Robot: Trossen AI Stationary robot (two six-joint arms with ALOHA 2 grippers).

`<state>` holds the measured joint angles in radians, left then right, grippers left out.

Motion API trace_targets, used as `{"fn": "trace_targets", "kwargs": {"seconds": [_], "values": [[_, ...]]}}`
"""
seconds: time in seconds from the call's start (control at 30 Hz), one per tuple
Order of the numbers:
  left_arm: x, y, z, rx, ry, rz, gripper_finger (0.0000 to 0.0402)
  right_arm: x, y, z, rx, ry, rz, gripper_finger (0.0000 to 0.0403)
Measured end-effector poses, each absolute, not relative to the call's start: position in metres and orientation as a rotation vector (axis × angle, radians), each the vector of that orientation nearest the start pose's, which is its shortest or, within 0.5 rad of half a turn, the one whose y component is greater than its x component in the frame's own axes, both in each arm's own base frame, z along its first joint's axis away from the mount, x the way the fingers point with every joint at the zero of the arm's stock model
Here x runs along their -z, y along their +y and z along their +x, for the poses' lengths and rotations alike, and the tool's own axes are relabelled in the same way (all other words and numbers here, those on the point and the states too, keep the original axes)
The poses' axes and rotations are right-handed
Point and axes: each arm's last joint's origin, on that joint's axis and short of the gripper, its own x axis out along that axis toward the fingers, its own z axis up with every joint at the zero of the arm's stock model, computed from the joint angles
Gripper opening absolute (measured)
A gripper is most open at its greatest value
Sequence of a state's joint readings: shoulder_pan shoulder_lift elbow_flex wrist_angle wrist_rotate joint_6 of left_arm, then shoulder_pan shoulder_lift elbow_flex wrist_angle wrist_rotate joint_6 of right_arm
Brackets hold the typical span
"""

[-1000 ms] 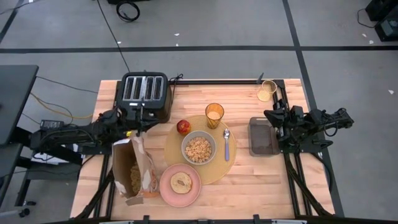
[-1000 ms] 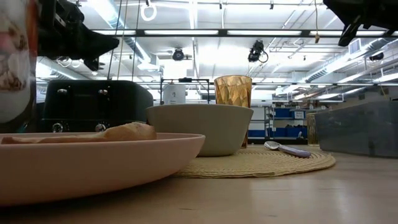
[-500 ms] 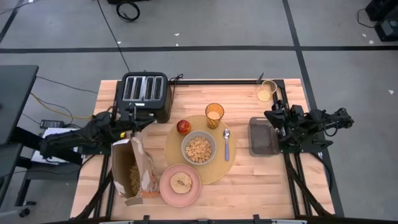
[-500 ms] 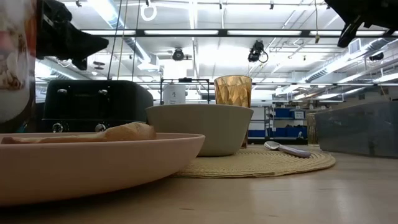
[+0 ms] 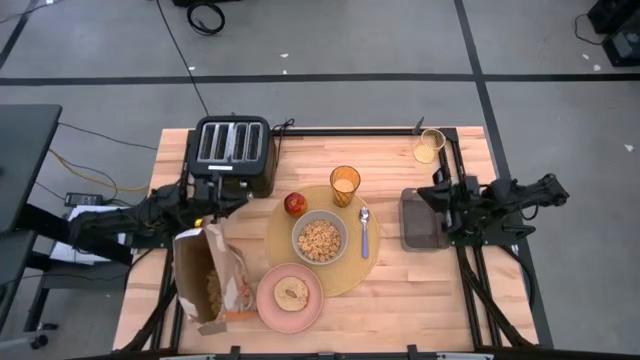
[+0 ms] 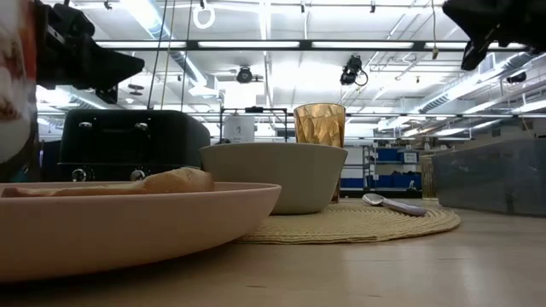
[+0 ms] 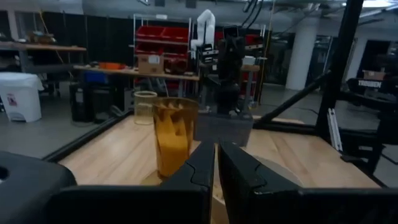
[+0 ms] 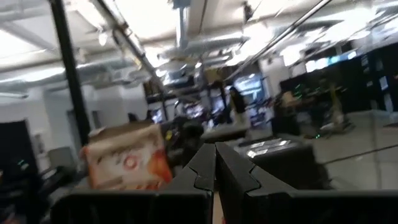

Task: Arrange a breakfast setting
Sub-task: Return to Home Position

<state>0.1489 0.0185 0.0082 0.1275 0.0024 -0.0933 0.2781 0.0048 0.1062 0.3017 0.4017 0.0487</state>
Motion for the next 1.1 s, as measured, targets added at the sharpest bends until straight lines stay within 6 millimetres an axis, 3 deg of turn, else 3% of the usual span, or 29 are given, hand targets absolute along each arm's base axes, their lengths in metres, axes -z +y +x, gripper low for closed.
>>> {"fn": "trace_targets", "kwargs": {"seconds": [0.17,0.3,0.43,0.67,0.9,1.1], "values": [[-0.174,0.008,0.098,-0.076,-0.092,-0.089,0.0027,-0.194,0.017,0.091,0.009,-0.3,0.216,0.0018],[-0.175,0.005,0.098,-0.074,-0.096,-0.066,0.0027,-0.18,0.019,0.094,-0.018,-0.148,0.206,0.0018],[-0.174,0.006,0.098,-0.123,-0.093,-0.072,0.0027,-0.175,0.018,0.095,0.033,-0.101,0.152,0.0018],[-0.169,0.006,0.099,-0.128,-0.032,-0.041,0.0027,-0.17,0.007,0.096,0.274,-0.06,0.104,0.0018],[-0.17,0.006,0.098,-0.13,-0.048,-0.041,0.0027,-0.167,0.0,0.1,0.147,-0.018,0.085,0.0018],[-0.17,0.006,0.098,-0.129,-0.049,-0.041,0.0027,-0.164,-0.01,0.101,0.231,0.018,0.07,0.0018]]}}
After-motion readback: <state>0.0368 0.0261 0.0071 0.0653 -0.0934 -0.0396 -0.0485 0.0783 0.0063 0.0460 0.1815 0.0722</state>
